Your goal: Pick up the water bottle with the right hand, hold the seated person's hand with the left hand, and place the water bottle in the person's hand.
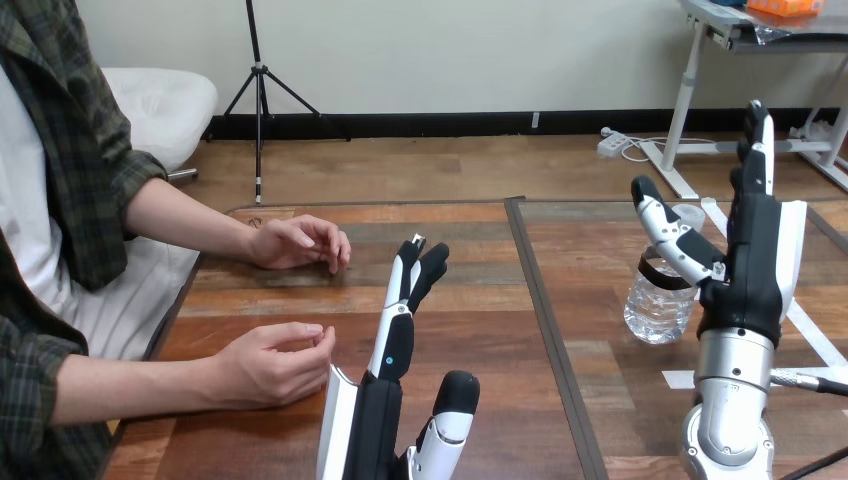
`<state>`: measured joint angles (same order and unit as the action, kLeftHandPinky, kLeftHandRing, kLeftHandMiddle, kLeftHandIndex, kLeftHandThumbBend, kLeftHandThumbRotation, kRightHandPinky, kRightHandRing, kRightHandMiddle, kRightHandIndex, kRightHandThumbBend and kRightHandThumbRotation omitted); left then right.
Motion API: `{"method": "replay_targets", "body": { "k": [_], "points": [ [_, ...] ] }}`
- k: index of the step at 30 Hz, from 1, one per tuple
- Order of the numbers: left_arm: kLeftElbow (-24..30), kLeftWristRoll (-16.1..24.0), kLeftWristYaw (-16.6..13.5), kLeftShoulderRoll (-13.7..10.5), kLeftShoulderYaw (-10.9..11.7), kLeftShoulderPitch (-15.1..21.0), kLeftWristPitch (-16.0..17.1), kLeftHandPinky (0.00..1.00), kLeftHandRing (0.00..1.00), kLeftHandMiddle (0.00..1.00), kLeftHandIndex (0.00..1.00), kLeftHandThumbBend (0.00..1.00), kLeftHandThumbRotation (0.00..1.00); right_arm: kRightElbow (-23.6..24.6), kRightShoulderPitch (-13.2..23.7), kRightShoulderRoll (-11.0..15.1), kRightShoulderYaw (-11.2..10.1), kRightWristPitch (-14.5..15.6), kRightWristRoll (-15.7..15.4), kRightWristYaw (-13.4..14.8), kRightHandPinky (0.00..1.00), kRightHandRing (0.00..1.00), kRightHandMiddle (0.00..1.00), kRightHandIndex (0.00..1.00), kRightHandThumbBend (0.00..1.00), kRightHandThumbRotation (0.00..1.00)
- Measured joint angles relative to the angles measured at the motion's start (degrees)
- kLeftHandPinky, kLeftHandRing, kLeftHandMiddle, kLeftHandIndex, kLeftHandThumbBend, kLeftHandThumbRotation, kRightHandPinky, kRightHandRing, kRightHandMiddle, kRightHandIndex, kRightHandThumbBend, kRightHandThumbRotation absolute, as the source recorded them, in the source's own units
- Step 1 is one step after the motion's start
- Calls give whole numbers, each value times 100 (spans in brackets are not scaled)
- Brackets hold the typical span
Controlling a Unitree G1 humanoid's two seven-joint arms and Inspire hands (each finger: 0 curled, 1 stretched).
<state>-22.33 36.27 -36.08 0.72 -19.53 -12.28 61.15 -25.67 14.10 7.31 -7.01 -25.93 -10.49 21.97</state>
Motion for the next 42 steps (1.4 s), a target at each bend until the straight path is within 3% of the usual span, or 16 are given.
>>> {"method": "replay_targets", "body": {
  "k": [24, 42],
  "points": [
    [-2, -12, 9, -1, -1, -7, 1, 93, 92, 94, 99, 46, 100, -329, 14, 268, -22, 437, -295, 16, 93, 96, 100, 100, 63, 0],
    [-2, -17, 15, -1, 0, -8, 1, 92, 91, 93, 98, 45, 100, -720, 171, 384, 5, 767, -279, -70, 89, 97, 100, 100, 65, 0]
  ]
}}
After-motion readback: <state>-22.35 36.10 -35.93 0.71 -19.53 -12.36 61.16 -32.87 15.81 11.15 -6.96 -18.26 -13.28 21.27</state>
